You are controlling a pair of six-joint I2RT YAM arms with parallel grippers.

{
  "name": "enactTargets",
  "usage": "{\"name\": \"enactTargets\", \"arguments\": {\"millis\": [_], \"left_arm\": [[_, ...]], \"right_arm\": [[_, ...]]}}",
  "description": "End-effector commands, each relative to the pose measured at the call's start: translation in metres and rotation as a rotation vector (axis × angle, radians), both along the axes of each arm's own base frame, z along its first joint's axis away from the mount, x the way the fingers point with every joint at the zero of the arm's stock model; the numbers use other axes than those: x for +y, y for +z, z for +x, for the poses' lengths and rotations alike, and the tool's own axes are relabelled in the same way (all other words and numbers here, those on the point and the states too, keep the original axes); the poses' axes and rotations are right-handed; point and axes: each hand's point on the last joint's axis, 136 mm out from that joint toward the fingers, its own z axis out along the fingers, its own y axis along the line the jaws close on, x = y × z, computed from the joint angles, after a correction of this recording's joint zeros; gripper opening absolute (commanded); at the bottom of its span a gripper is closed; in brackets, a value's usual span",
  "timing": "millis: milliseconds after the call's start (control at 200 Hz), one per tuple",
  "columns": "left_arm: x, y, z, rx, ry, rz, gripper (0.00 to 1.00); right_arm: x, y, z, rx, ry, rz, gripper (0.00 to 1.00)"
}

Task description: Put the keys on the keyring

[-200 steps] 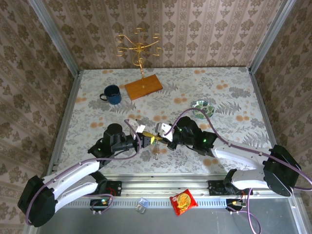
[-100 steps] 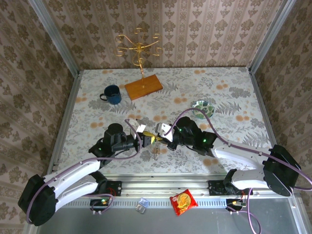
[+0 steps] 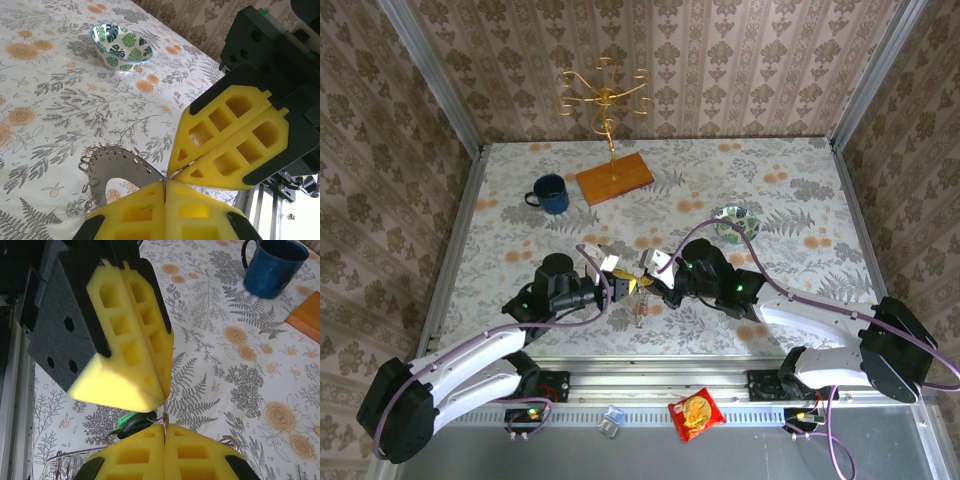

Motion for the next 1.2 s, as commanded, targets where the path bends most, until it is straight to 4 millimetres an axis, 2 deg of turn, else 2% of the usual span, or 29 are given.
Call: {"name": "enactTargets", "arguments": {"millis": [0,515,950,1050,1195], "left_arm": [[0.005,-0.002,0.013,-0.029,0.066,0.031,0.00],[0.010,-0.013,0.016,0.000,0.089,0.089,0.00],[0.011,-0.016,0.020,0.006,0.109,0.100,0.00],[0.024,-0.029,0.027,0.023,0.178,0.175,0.00],[0.063,-0.060,0.041,0.140,0.339,0.375,0.00]], "right_arm": [[0.016,0.034,-0.004,-0.015,0.056,0.102,0.00],[0.012,0.029,0.005,-0.028,0.004,0.077,0.00],[0.010,0.028,0.007,-0.028,-0.008,0.067,0.00],[0.010,0.025,0.007,-0.023,-0.010,0.059,0.00],[0.009,0.021,0.007,-0.016,-0.013,0.044,0.00]]}}
